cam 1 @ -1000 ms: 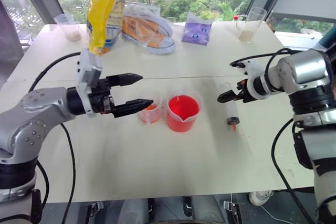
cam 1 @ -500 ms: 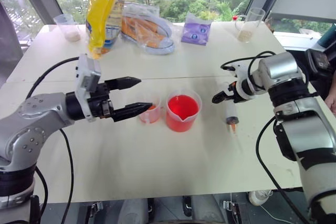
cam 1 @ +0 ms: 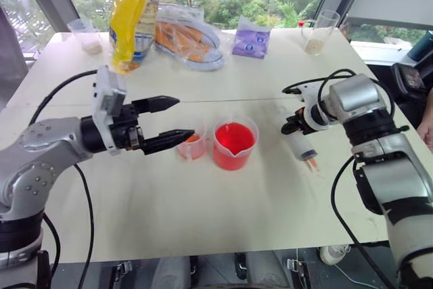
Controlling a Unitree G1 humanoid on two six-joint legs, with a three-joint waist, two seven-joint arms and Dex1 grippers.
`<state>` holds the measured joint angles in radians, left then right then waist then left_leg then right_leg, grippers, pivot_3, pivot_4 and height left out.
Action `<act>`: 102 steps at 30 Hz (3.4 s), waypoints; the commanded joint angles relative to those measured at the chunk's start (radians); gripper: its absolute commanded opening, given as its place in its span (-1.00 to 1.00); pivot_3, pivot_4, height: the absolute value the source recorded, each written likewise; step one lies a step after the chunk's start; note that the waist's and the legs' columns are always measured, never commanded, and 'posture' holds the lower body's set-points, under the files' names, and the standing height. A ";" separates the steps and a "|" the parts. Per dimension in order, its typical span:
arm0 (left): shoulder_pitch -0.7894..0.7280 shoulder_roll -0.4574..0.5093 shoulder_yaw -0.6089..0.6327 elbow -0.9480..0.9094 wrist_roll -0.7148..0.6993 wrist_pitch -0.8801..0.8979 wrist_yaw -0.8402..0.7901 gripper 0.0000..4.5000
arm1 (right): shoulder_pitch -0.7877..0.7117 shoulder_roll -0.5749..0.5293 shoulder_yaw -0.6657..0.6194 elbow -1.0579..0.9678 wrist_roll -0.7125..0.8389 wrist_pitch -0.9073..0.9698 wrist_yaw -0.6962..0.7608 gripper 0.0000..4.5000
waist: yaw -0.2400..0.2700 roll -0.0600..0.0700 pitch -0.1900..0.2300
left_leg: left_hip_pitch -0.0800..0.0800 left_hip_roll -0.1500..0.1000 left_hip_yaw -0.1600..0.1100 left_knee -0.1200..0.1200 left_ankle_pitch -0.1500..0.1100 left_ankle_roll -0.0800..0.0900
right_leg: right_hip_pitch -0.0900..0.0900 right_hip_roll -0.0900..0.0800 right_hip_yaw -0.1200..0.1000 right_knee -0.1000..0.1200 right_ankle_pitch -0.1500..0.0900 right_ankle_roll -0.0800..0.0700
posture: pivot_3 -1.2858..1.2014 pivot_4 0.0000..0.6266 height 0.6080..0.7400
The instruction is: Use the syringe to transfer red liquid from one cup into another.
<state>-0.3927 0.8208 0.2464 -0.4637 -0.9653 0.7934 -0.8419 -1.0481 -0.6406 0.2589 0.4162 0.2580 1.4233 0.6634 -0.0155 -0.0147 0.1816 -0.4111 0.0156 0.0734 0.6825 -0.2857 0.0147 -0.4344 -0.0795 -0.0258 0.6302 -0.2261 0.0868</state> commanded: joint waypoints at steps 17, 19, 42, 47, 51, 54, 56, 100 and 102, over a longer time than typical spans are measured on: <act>-0.336 -0.013 -0.094 0.229 0.063 -0.033 -0.167 1.00 | 0.260 0.268 -0.575 -0.847 0.524 -0.551 0.012 -0.38 | 0.002 -0.001 0.001 | 0.001 0.000 -0.001 0.000 0.000 0.000 | 0.002 0.000 -0.002 0.000 0.001 0.002 | 0.03 -0.52 1.00; -0.360 -0.019 -0.107 0.244 0.075 -0.033 -0.182 1.00 | 0.337 0.312 -0.532 -0.869 0.515 -0.615 0.013 -0.38 | 0.003 -0.001 0.001 | 0.002 0.000 0.000 0.000 0.000 0.000 | 0.002 -0.001 -0.001 0.000 0.001 0.002 | 0.03 -0.52 1.00; -0.484 -0.147 -0.172 0.262 0.085 0.017 -0.198 1.00 | 0.659 0.373 -0.244 -0.716 0.256 -1.100 0.093 -0.38 | 0.001 -0.001 0.001 | 0.002 0.000 -0.001 0.001 0.000 -0.001 | 0.003 0.000 -0.001 0.000 0.001 0.002 | 0.03 -0.52 1.00; -0.481 -0.166 -0.193 0.284 0.126 -0.014 -0.204 1.00 | 0.661 0.364 -0.240 -0.716 0.255 -1.108 0.091 -0.38 | 0.002 -0.001 0.001 | 0.002 0.000 -0.001 0.001 0.000 -0.001 | 0.003 0.000 -0.001 0.000 0.001 0.002 | 0.03 -0.52 1.00; -0.481 -0.196 -0.211 0.313 0.162 -0.036 -0.201 1.00 | 0.665 0.355 -0.234 -0.720 0.251 -1.111 0.088 -0.38 | 0.004 -0.001 0.001 | 0.002 0.000 -0.001 0.001 0.000 -0.001 | 0.003 0.000 -0.001 0.000 0.001 0.002 | 0.03 -0.52 1.00; -0.489 -0.223 -0.228 0.332 0.181 -0.045 -0.199 1.00 | 0.669 0.347 -0.230 -0.724 0.249 -1.111 0.088 -0.38 | 0.004 -0.001 0.001 | 0.002 -0.001 -0.001 0.001 0.000 -0.001 | 0.003 0.000 -0.001 0.000 0.001 0.002 | 0.03 -0.52 1.00; -0.494 -0.241 -0.235 0.344 0.192 -0.052 -0.198 1.00 | 0.672 0.341 -0.226 -0.728 0.246 -1.109 0.089 -0.38 | 0.003 -0.001 0.001 | 0.002 -0.001 -0.001 0.001 0.000 -0.001 | 0.003 0.000 -0.001 0.000 0.001 0.002 | 0.03 -0.52 1.00; -0.628 -0.316 -0.208 0.445 0.285 -0.125 -0.203 -0.97 | 0.715 0.287 -0.186 -0.722 0.267 -1.065 0.126 -0.38 | 0.003 -0.001 0.001 | 0.002 -0.001 -0.002 0.001 0.000 -0.001 | 0.004 0.000 -0.001 0.000 0.001 0.003 | 0.03 -0.52 1.00; -0.632 -0.317 -0.205 0.449 0.288 -0.129 -0.203 -0.97 | 0.716 0.286 -0.185 -0.719 0.266 -1.067 0.128 -0.38 | 0.003 -0.001 0.001 | 0.002 -0.001 -0.002 0.001 0.000 -0.001 | 0.004 0.000 -0.001 0.000 0.001 0.003 | 0.03 -0.52 1.00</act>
<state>-0.9505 0.4978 -0.0266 -0.0137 -0.6844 0.7305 -1.0716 -0.3593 -0.3357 0.0293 -0.2980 0.5261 0.3433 0.7425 -0.0122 -0.0158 0.1825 -0.4087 0.0149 0.0718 0.6833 -0.2853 0.0141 -0.4308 -0.0794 -0.0271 0.6304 -0.2250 0.0893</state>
